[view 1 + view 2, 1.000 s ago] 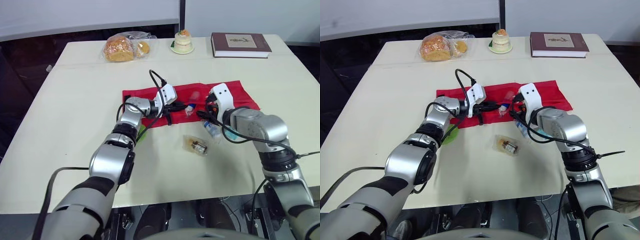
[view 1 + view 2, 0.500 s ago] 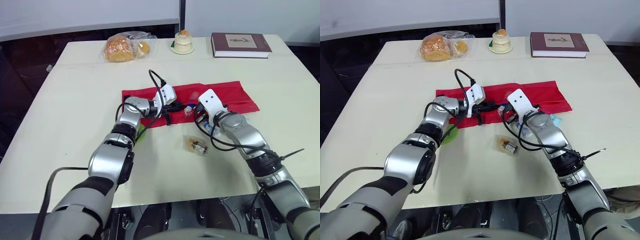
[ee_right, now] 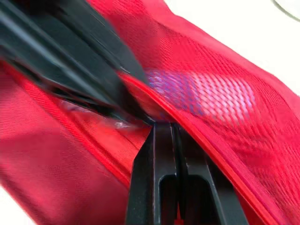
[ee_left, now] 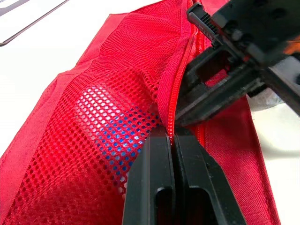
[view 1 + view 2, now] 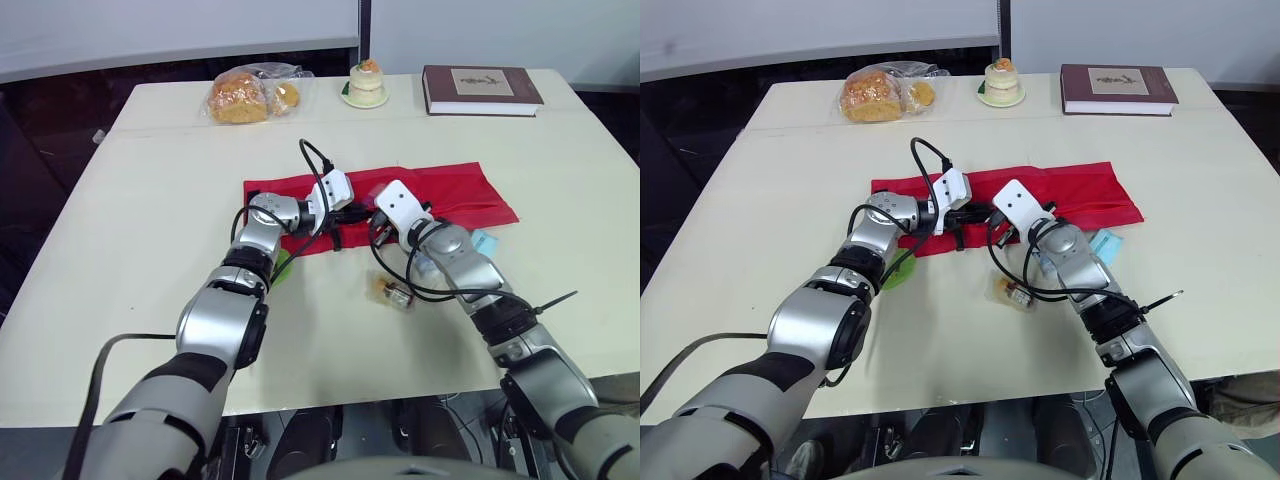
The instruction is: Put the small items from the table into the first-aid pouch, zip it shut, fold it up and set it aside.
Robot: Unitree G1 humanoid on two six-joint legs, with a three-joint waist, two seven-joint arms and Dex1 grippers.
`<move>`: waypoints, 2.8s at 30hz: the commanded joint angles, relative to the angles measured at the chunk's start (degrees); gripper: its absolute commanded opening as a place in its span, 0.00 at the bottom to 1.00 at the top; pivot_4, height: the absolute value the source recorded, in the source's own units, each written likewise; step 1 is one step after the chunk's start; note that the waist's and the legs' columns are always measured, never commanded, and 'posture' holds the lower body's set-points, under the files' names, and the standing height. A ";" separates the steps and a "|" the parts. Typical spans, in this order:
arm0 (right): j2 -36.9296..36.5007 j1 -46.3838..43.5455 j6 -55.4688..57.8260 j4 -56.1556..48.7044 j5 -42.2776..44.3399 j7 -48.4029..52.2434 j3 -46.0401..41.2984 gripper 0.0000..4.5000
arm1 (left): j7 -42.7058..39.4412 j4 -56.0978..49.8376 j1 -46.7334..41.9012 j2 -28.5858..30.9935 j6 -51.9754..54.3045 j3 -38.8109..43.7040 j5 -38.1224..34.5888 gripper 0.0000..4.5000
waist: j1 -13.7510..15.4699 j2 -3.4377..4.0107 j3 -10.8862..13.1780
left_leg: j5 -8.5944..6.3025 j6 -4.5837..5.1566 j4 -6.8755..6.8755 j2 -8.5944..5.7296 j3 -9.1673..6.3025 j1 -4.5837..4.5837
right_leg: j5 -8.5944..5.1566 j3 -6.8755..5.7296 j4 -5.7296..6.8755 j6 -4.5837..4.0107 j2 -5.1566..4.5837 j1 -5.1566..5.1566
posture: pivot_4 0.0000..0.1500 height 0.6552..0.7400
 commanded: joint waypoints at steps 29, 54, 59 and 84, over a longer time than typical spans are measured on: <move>-23.98 26.93 16.33 -49.68 33.97 26.37 -34.04 0.33 | 0.54 -0.18 0.00 0.57 -2.52 0.27 -0.40 0.00 | 0.82 -0.02 0.01 | -0.02 0.03 0.05 -0.04 -0.06 -0.02 | 0.00 -0.09 -0.04 0.00 0.00 0.11 | 1.00 0.87; -44.79 54.22 24.95 -50.08 56.84 43.58 -79.18 1.00 | 0.13 0.81 -0.84 0.20 -2.88 -0.29 0.32 0.00 | 3.43 -0.09 0.03 | -0.37 0.61 0.45 0.18 -0.01 0.46 | 0.07 -0.21 -0.48 0.13 0.10 1.17 | 1.00 0.87; -41.26 56.83 20.31 -52.07 49.21 37.90 -69.88 1.00 | 0.11 0.98 -1.07 0.04 -2.86 -0.16 0.47 0.00 | 3.45 -0.09 0.03 | -0.28 0.45 0.48 0.18 -0.02 0.45 | 0.08 -0.22 -0.48 0.14 0.10 1.17 | 1.00 0.87; -19.76 37.31 23.71 -48.34 26.81 3.16 -20.95 1.00 | 1.19 1.14 -1.62 -1.11 -3.49 -0.11 0.97 0.00 | 3.42 -0.10 0.01 | -0.26 0.41 0.56 0.06 -0.10 0.40 | 0.08 -0.22 -0.49 0.14 0.09 1.14 | 1.00 0.87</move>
